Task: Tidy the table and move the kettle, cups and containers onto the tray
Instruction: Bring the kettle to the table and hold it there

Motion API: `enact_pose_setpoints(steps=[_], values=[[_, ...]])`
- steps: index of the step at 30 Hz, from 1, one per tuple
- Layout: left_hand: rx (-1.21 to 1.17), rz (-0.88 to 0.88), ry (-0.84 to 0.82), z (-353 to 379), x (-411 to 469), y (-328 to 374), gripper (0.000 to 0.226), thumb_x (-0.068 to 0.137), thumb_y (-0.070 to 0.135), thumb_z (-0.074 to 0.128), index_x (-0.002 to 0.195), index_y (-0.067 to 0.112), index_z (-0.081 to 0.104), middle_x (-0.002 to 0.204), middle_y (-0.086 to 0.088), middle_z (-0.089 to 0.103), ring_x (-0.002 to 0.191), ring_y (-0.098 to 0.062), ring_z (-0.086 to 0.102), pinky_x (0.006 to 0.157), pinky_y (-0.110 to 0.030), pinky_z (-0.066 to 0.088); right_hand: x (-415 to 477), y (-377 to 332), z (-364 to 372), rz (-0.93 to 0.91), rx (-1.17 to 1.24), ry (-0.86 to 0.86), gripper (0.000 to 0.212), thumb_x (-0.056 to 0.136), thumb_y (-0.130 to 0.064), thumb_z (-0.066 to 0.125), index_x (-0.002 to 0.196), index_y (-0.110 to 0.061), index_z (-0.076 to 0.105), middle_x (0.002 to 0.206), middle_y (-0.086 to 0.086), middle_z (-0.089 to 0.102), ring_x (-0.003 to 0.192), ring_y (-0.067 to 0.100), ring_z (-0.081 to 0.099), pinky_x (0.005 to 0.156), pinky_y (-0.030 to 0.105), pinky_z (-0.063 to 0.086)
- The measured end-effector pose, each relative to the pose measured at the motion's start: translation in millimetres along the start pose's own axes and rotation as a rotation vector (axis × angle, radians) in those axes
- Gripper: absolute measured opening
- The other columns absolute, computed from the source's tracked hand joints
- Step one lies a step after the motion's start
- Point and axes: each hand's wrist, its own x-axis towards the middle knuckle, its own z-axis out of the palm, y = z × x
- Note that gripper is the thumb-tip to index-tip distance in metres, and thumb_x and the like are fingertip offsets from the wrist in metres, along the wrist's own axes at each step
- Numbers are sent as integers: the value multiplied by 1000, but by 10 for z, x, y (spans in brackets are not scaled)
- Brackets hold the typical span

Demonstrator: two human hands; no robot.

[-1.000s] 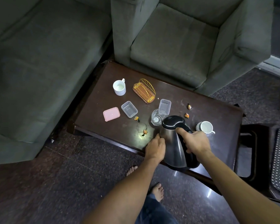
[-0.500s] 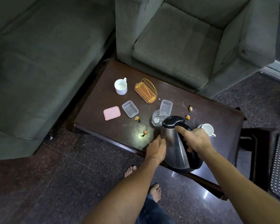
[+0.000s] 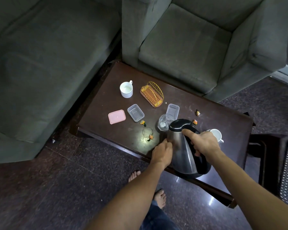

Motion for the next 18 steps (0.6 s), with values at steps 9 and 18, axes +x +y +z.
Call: enact_pose_setpoints(steps=[9,18], values=[[35,25,4,-5,16,13,37,101,26,33,122,22,63,125,-18,67,118,-41,58,103,-46,44,-7,-18,-21,8,7,-5,65,54,-75,74,55,-11,65,42,7,62,33,25,58,51,39,58],[42,30,4,-28,3,-7,35,101,24,34,119,17,64,123,-18,68,117,-41,58,103,-47,44,-16,-20,2,4,-11,-6,68,55,-76,72,57,-9,67,43,8,63,34,24,60,52,39,59]])
